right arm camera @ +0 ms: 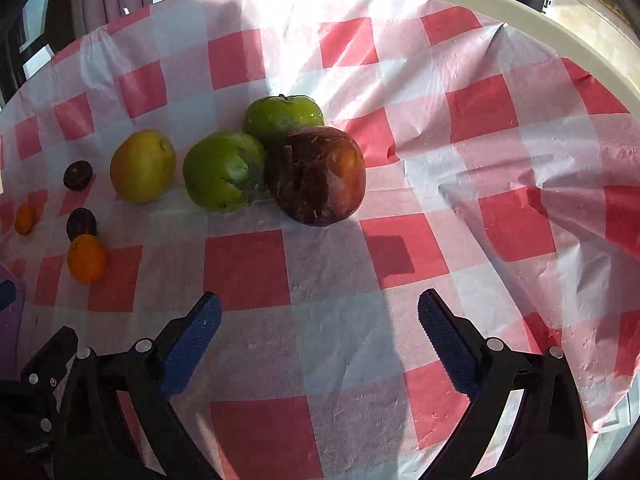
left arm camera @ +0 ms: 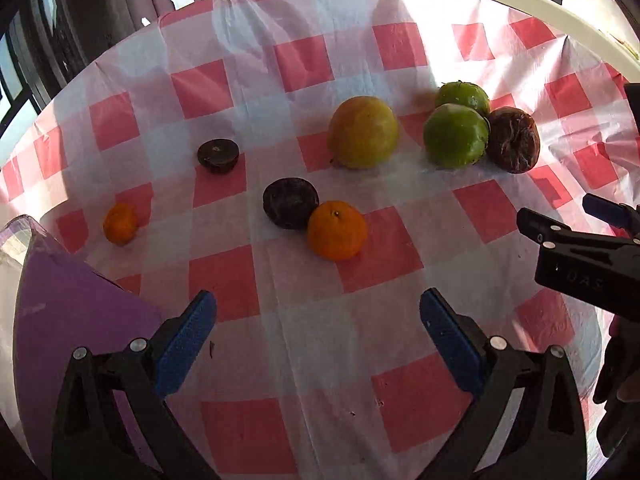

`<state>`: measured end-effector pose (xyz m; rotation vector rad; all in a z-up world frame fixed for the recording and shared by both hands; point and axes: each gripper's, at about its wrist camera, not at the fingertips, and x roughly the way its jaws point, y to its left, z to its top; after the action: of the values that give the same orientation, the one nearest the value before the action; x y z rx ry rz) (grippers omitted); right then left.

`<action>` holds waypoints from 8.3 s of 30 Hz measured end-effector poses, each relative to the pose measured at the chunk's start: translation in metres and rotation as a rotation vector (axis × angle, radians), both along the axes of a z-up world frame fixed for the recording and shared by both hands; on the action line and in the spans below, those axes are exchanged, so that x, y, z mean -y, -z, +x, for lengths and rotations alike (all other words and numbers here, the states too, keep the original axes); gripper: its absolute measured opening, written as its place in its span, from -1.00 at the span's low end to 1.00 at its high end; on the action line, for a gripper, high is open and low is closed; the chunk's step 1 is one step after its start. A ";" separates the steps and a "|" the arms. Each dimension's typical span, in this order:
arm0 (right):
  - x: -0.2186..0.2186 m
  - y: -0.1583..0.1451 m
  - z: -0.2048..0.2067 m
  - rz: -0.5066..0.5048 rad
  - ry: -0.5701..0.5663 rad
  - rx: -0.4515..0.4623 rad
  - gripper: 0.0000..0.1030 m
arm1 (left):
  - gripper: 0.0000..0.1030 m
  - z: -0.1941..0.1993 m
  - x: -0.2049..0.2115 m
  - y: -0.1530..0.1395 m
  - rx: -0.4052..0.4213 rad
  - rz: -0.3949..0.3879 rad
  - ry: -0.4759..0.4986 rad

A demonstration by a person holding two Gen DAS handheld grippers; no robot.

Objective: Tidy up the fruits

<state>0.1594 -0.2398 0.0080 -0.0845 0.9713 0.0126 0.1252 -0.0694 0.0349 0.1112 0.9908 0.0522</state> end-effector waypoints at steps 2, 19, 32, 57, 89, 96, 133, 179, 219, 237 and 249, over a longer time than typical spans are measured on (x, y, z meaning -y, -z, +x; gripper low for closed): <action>0.004 0.007 0.013 0.008 -0.020 -0.007 0.73 | 0.97 0.004 -0.002 0.006 -0.011 0.009 -0.013; 0.007 0.016 0.077 0.059 -0.175 0.023 0.54 | 0.59 0.054 -0.009 0.033 0.013 -0.109 -0.105; -0.001 0.013 0.082 0.083 -0.227 0.035 0.21 | -0.27 0.052 0.001 0.031 0.036 -0.100 -0.050; -0.004 -0.030 -0.134 0.310 0.038 -0.133 0.18 | -0.29 -0.119 -0.006 -0.056 -0.047 -0.334 0.299; -0.343 -0.126 -0.112 0.250 -0.395 -0.266 0.18 | -0.29 -0.181 -0.274 -0.047 -0.263 -0.107 -0.036; -0.390 -0.084 -0.095 0.125 -0.392 -0.444 0.18 | -0.29 -0.187 -0.287 -0.029 -0.350 -0.081 -0.053; -0.340 -0.117 -0.118 0.326 -0.340 -0.265 0.68 | 0.74 -0.193 -0.317 -0.062 -0.216 -0.227 -0.208; 0.012 -0.002 0.047 0.160 -0.031 -0.010 0.71 | 0.96 0.061 -0.009 0.008 -0.217 -0.112 -0.113; -0.035 0.008 0.031 0.191 -0.042 -0.017 0.22 | -0.24 0.045 -0.034 0.020 -0.066 -0.165 -0.005; -0.089 -0.096 -0.128 0.235 -0.072 0.021 0.22 | -0.24 -0.077 -0.078 -0.122 0.094 -0.150 0.075; -0.216 -0.151 -0.178 0.244 -0.323 0.086 0.22 | -0.24 -0.151 -0.217 -0.124 0.073 -0.134 -0.083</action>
<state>-0.0182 -0.0241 0.1585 -0.0158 0.8555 0.4204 -0.0259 0.1475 0.1593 -0.0547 0.9228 0.0651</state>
